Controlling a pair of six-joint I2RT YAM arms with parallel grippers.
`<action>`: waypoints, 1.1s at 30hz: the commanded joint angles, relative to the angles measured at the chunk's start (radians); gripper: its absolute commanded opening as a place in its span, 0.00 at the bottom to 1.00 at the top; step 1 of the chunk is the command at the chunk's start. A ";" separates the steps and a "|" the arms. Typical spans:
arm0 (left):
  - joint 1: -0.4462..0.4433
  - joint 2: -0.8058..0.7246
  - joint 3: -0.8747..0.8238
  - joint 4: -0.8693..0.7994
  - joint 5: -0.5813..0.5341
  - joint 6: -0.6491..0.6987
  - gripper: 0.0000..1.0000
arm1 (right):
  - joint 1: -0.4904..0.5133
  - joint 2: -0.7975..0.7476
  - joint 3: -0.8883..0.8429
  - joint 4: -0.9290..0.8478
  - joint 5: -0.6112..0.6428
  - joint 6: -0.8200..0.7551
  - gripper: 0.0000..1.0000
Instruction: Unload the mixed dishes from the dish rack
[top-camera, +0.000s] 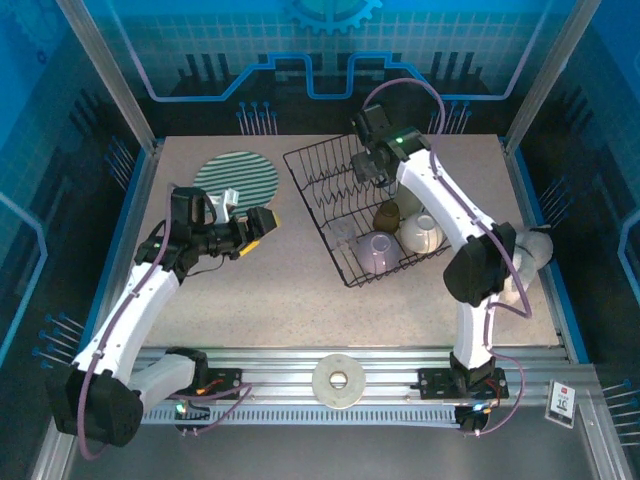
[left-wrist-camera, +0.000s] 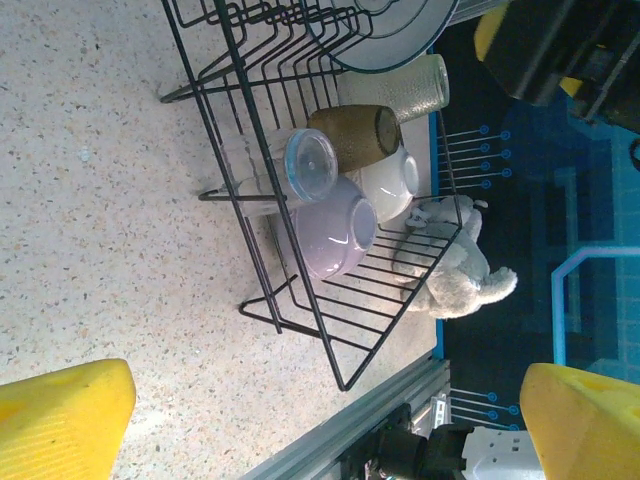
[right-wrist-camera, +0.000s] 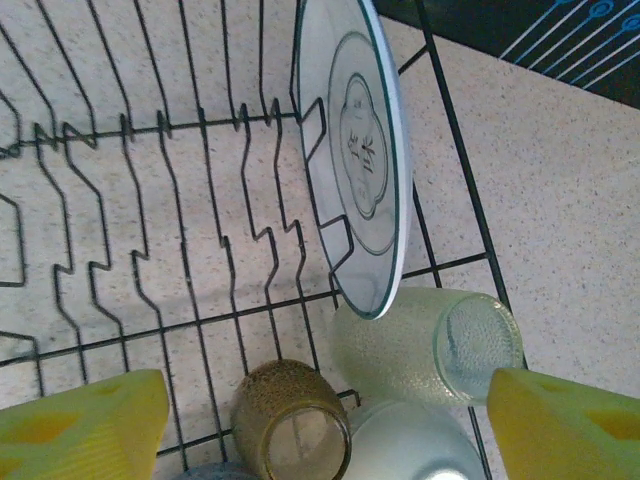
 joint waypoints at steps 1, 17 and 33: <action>-0.007 -0.022 -0.015 0.003 0.013 0.004 0.99 | 0.000 0.071 0.090 -0.052 0.079 -0.019 0.81; -0.007 -0.042 -0.053 0.044 -0.017 -0.056 0.99 | -0.054 0.271 0.272 -0.061 0.153 -0.063 0.65; -0.008 -0.046 -0.061 0.073 0.004 -0.106 0.99 | -0.074 0.329 0.308 -0.005 0.171 -0.088 0.37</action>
